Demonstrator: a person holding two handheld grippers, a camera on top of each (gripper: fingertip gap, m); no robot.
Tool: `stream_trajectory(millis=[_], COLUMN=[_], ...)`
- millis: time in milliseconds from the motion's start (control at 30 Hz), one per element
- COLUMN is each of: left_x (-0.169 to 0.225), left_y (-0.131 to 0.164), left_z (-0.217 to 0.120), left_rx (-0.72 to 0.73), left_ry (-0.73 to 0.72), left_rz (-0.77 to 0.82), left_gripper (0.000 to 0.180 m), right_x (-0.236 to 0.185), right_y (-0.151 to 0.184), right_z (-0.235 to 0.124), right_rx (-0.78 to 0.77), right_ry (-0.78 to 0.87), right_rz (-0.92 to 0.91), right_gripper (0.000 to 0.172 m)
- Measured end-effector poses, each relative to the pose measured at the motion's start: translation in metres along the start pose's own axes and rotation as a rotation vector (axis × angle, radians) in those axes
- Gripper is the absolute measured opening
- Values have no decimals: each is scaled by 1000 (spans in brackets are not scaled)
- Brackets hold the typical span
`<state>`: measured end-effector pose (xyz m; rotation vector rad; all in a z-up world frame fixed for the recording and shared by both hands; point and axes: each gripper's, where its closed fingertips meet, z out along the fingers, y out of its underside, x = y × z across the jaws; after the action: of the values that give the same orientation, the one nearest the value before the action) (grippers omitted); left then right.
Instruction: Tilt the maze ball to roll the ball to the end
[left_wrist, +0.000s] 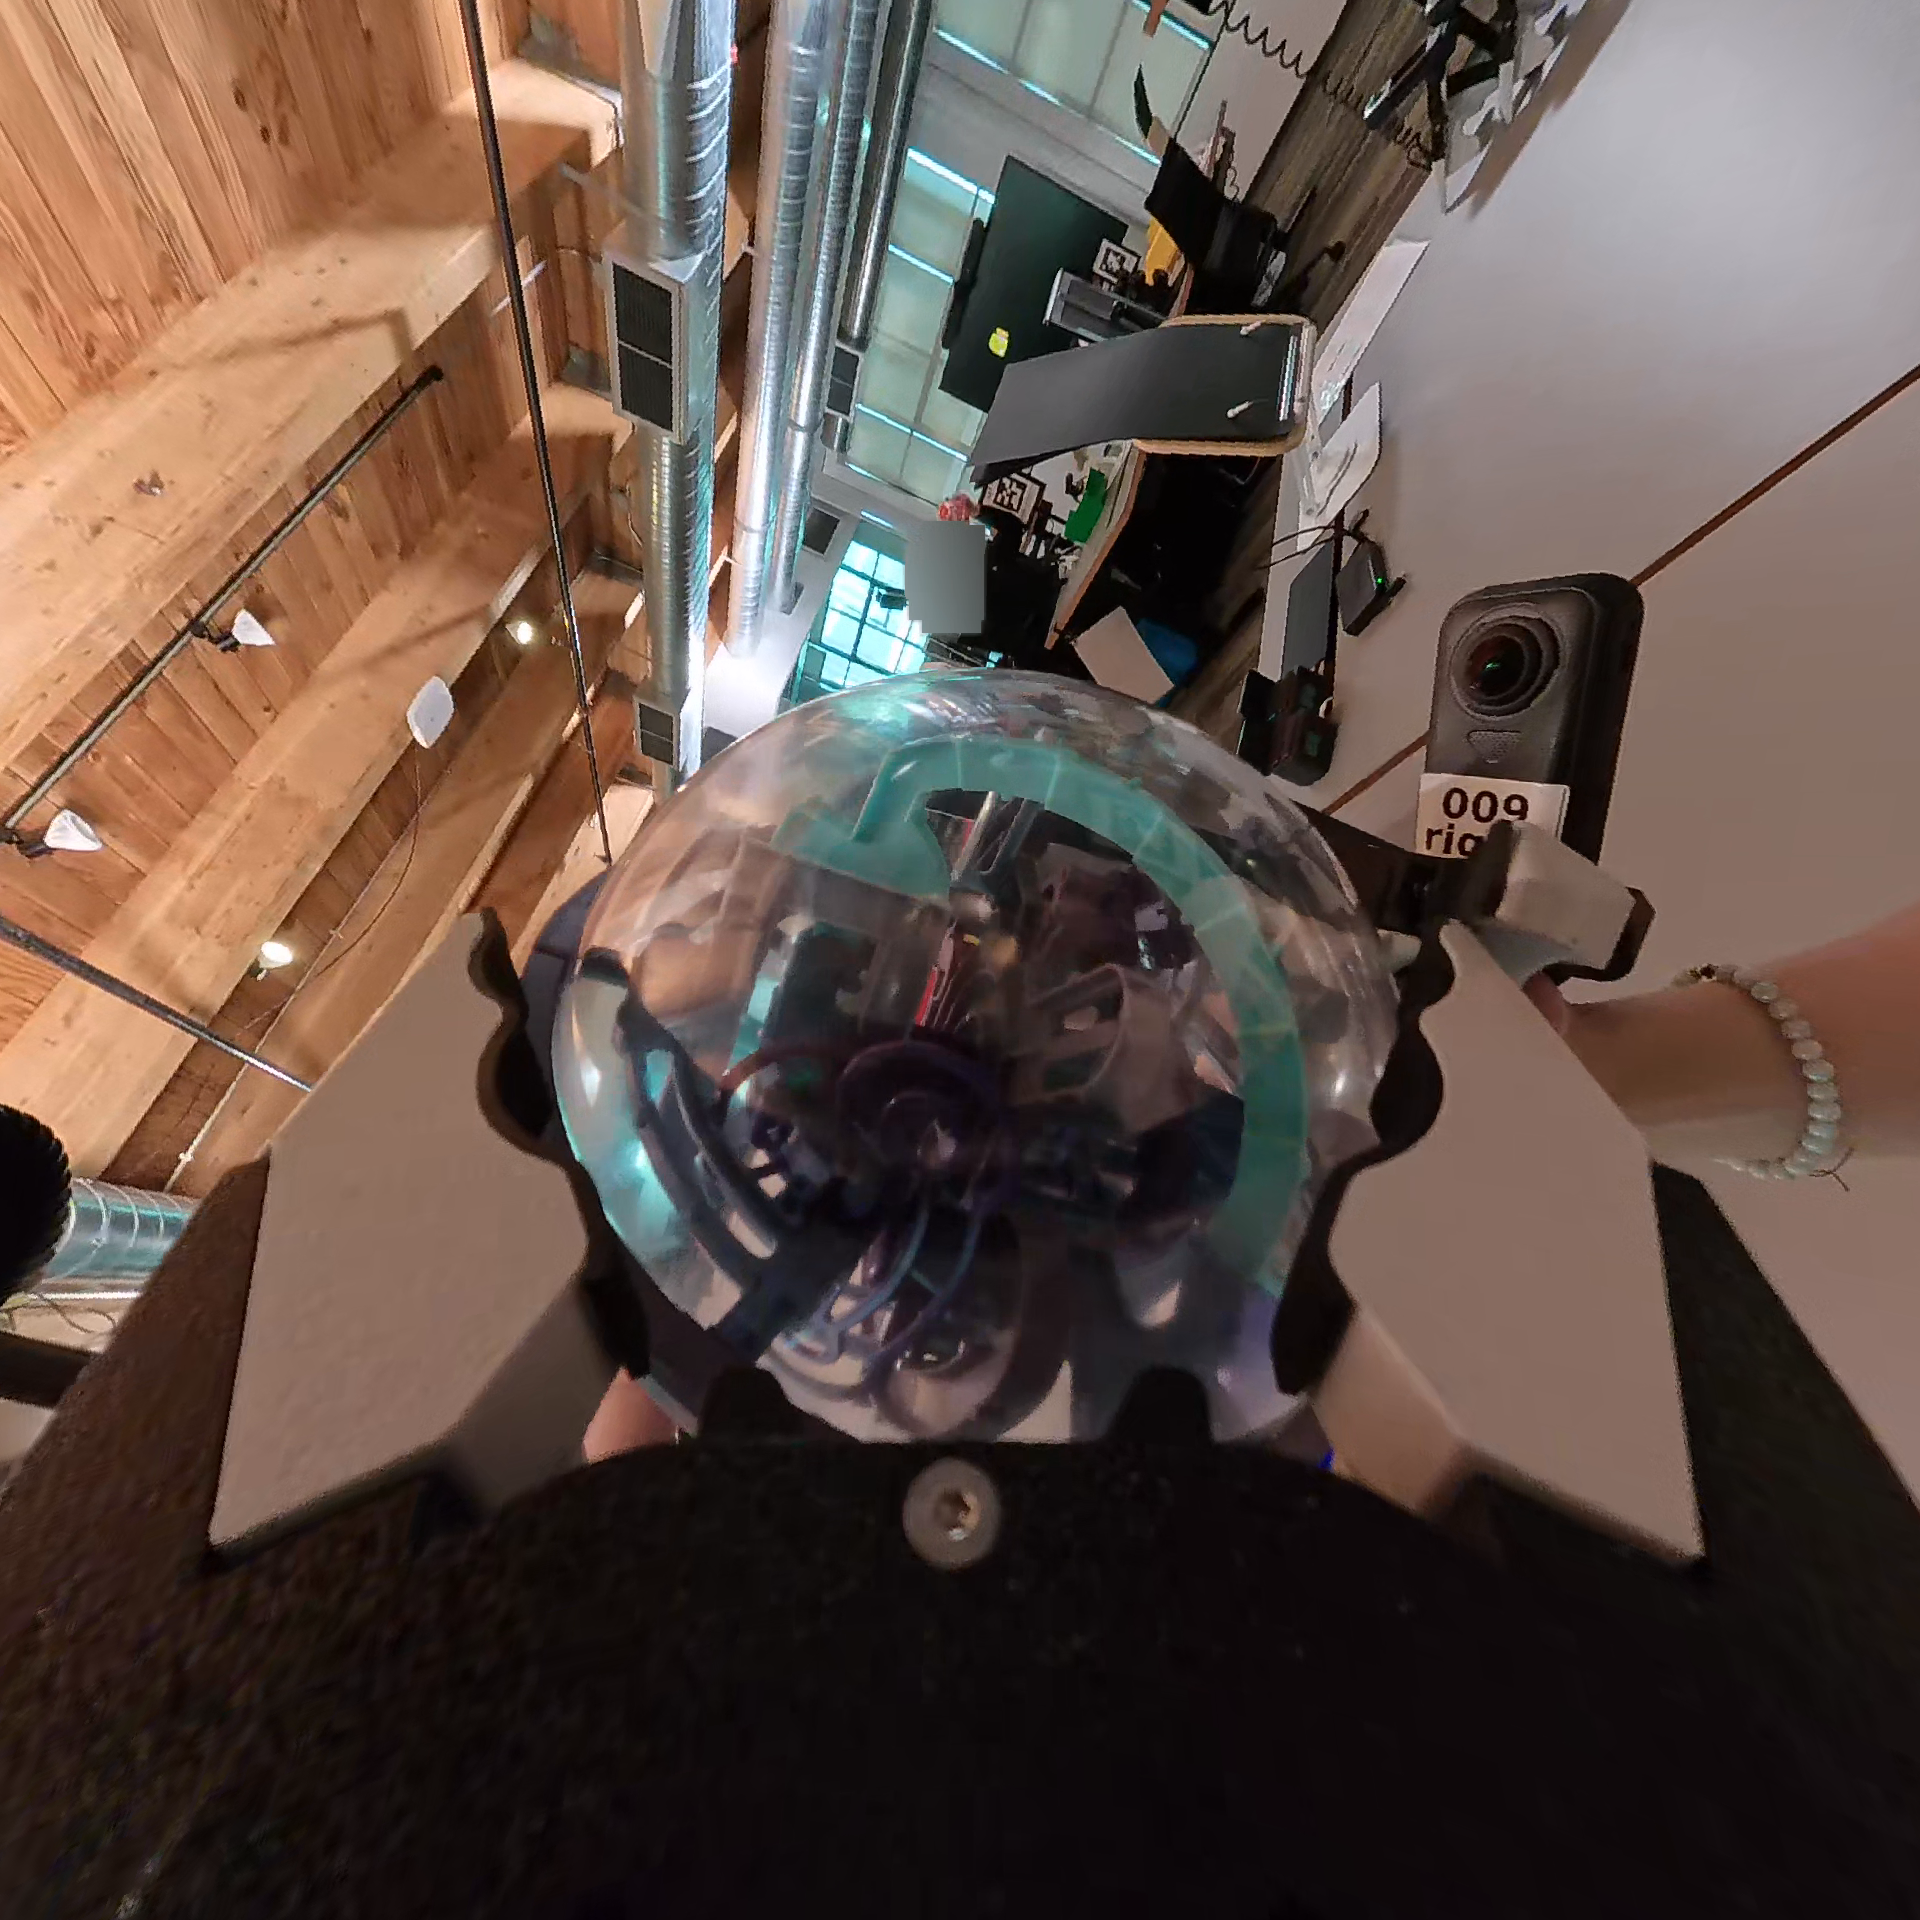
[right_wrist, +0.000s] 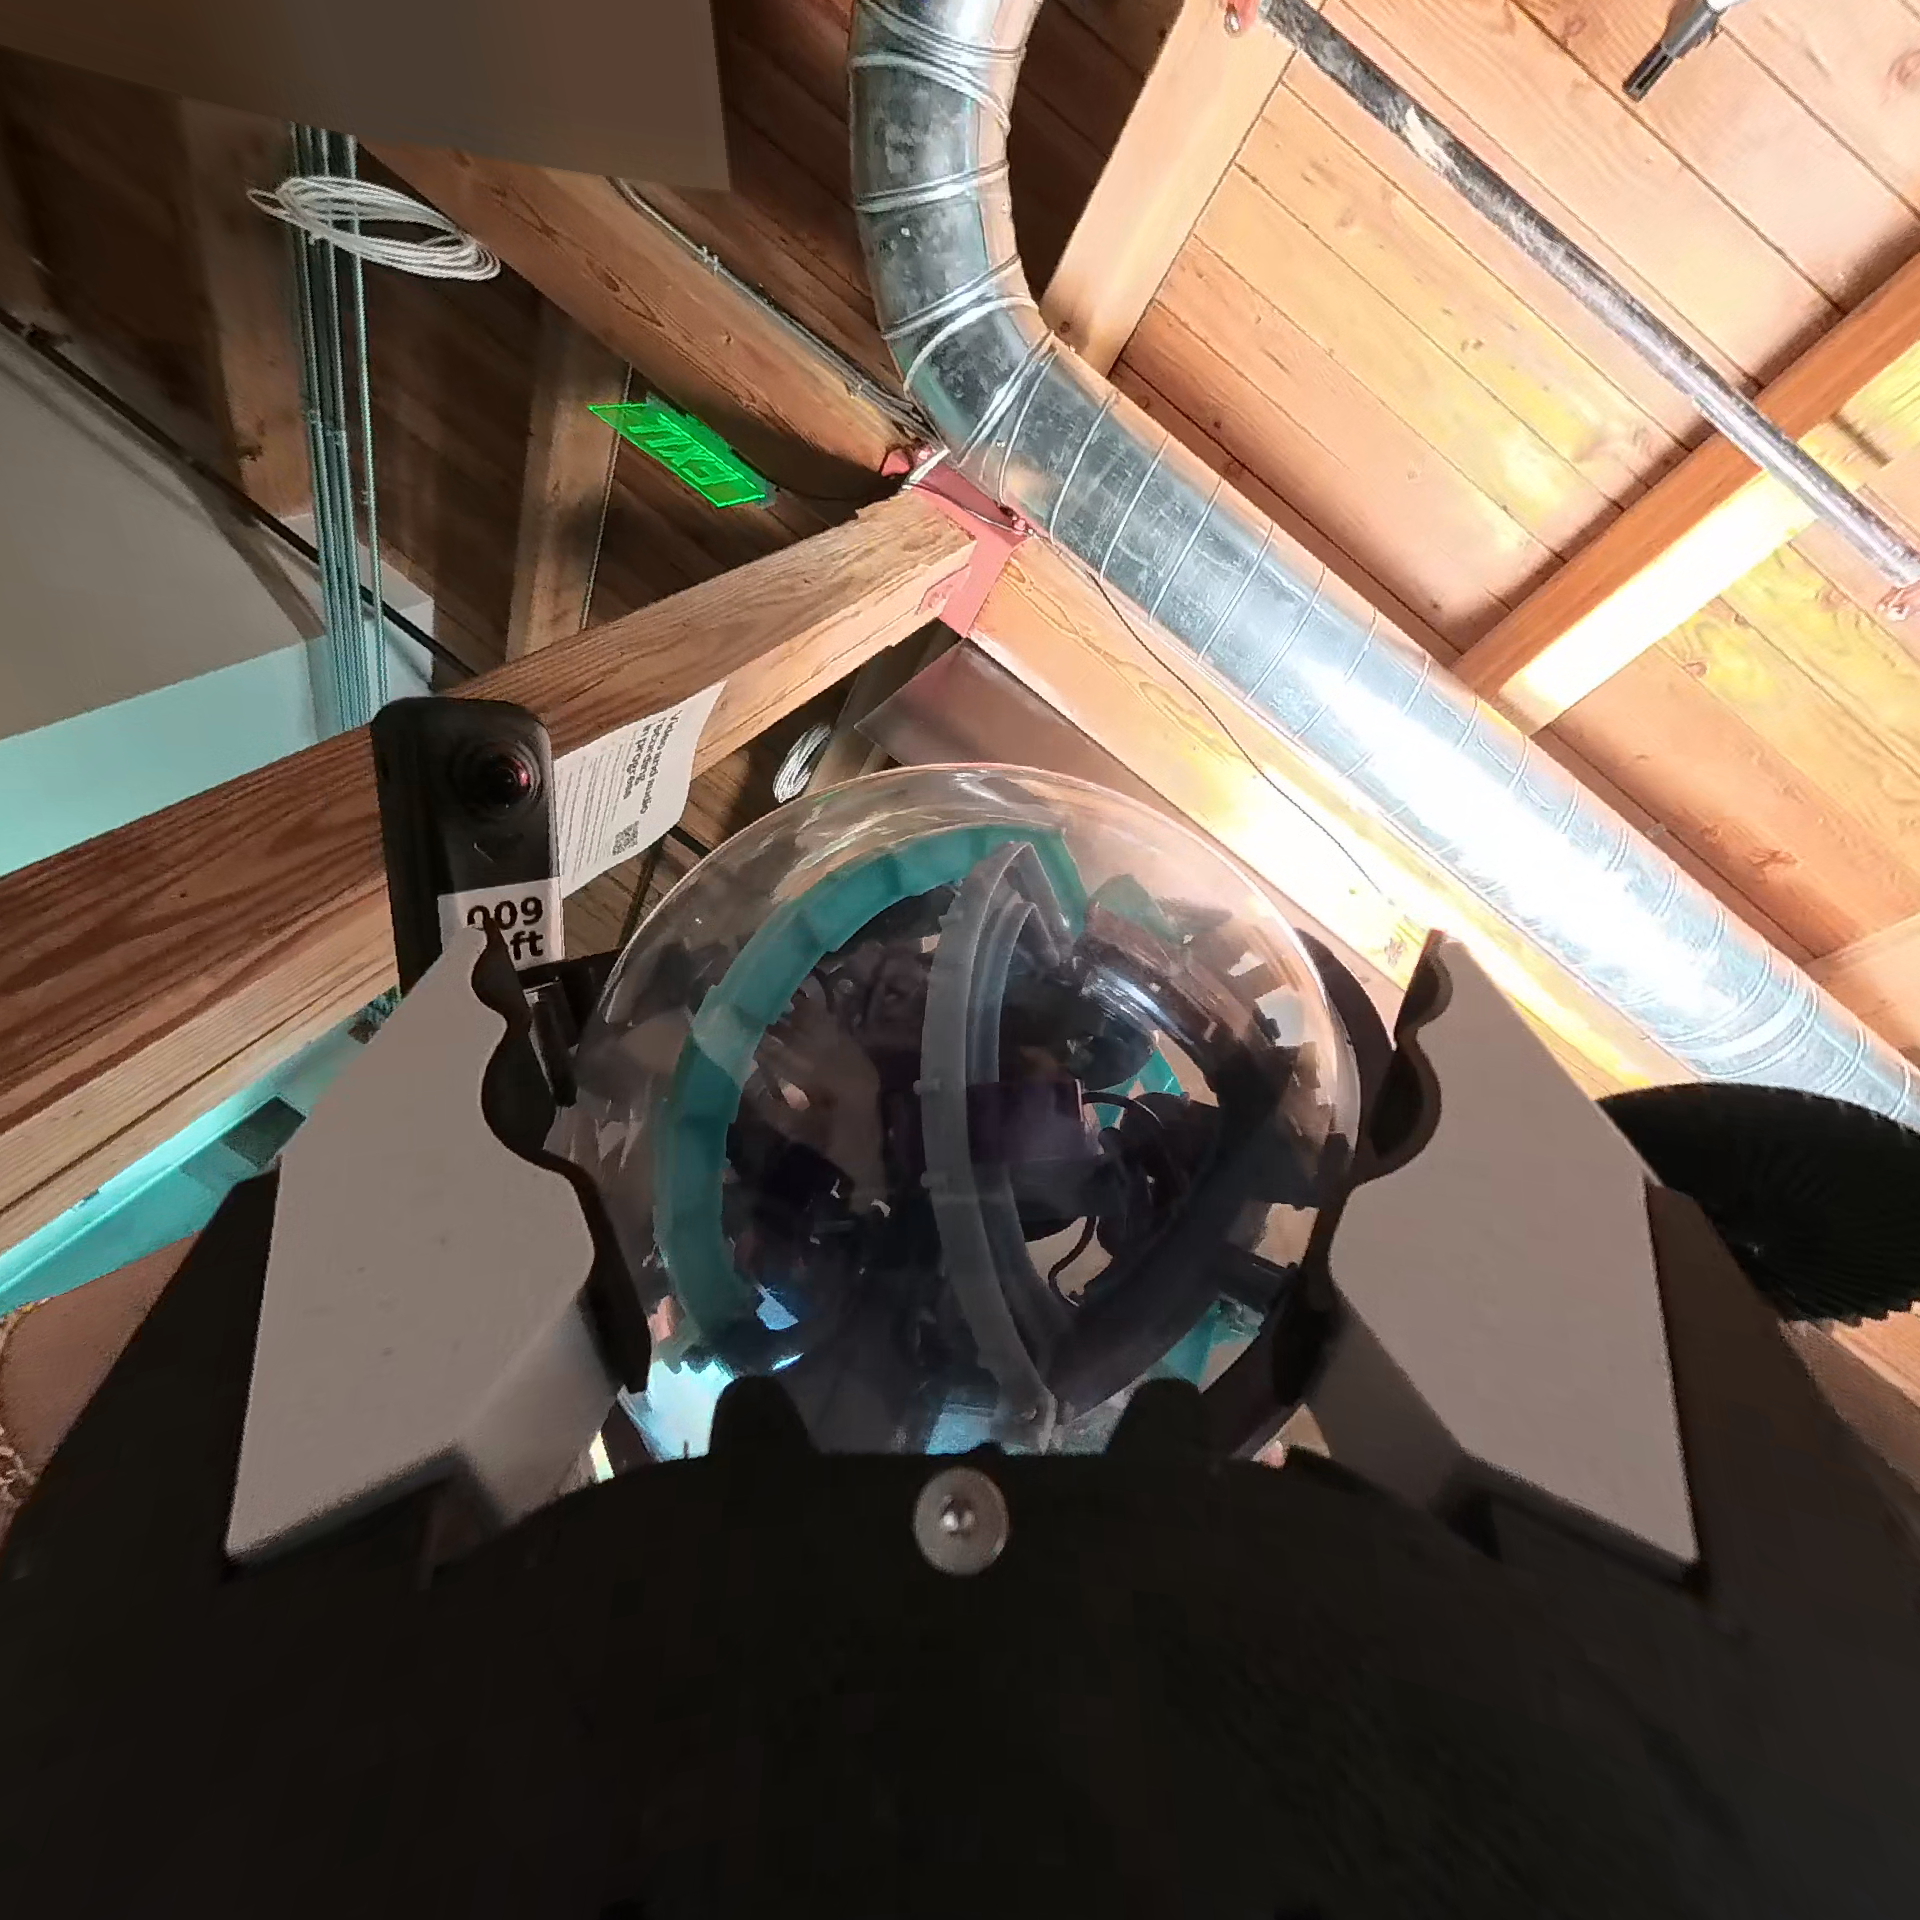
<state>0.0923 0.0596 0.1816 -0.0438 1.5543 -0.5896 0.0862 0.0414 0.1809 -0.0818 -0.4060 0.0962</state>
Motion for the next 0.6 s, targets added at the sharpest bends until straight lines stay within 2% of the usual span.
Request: stream_trajectory(millis=[100, 333, 600], left_x=[1, 6, 8], left_y=[-10, -56, -90], left_z=[-1, -13, -18], left_rx=[47, 187, 230], left_ry=[-16, -64, -82], left_rz=[44, 189, 298], left_gripper=[157, 156, 156], right_x=[-5, -29, -42], right_y=[-9, -45, -71], right_z=[3, 21, 34], right_rx=[17, 88, 158], right_ry=[-40, -159, -227], right_rz=[-45, -174, -229], right_gripper=[157, 157, 157])
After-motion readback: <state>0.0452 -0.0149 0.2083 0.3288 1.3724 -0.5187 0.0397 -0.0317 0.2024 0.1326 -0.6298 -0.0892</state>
